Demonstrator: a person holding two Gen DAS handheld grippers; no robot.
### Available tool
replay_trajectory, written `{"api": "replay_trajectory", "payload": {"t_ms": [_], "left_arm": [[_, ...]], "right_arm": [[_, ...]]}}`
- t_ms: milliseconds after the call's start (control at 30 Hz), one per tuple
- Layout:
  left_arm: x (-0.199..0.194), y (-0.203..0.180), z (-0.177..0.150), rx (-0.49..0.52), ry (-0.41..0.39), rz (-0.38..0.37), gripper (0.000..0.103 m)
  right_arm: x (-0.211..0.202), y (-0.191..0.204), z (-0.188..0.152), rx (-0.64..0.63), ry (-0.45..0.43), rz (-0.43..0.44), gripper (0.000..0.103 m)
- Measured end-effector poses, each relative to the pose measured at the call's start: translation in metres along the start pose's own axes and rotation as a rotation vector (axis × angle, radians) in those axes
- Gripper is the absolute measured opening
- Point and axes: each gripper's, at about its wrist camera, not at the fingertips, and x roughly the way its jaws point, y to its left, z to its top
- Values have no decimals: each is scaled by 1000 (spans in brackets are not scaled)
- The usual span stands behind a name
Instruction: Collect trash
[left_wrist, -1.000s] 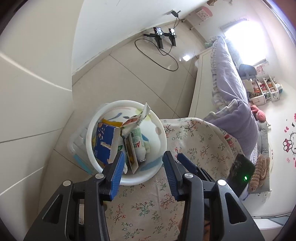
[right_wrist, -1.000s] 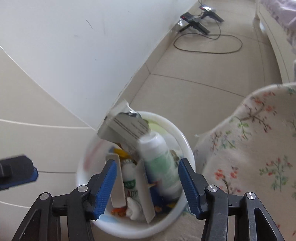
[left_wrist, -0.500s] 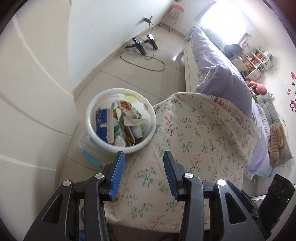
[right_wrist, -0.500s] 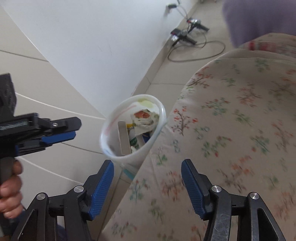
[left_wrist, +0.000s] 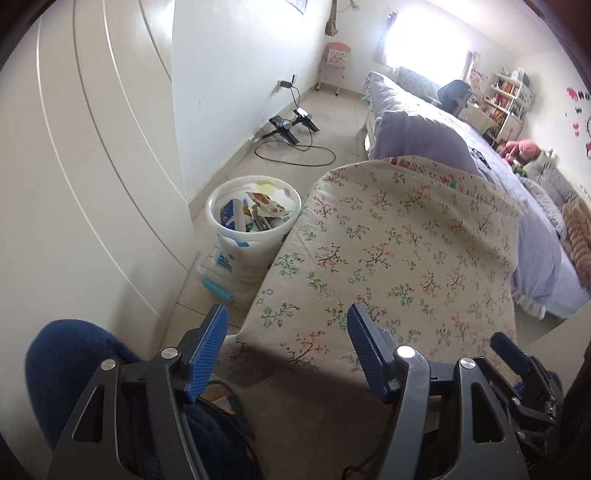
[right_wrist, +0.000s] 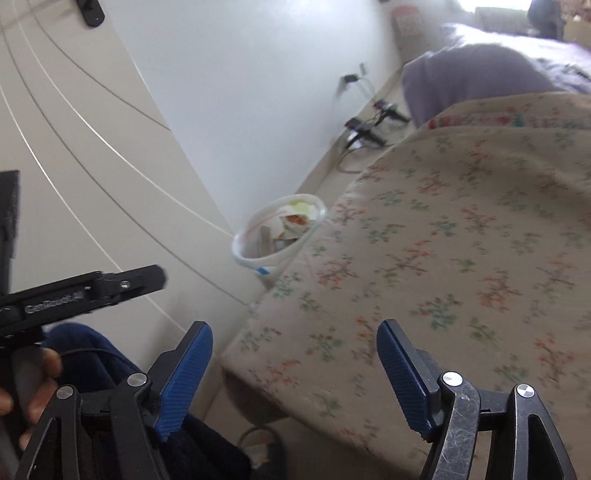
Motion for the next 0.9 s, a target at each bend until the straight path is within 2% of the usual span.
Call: {"api": "replay_trajectory", "payload": {"t_ms": [100, 333, 500, 900], "left_arm": [[-18, -8, -4, 34, -46, 74, 83], [-46, -17, -3, 64, -119, 182, 90], [-54, -19, -5, 68, -130, 209, 90], [-55, -20, -6, 63, -133, 213, 90]], "right_arm": [[-15, -2, -11, 13, -35, -30, 83], [-47, 2, -13, -18, -99, -104, 95], [-50, 5, -14, -45, -103, -103, 103], [-53, 17, -18, -64, -105, -99, 103]]}}
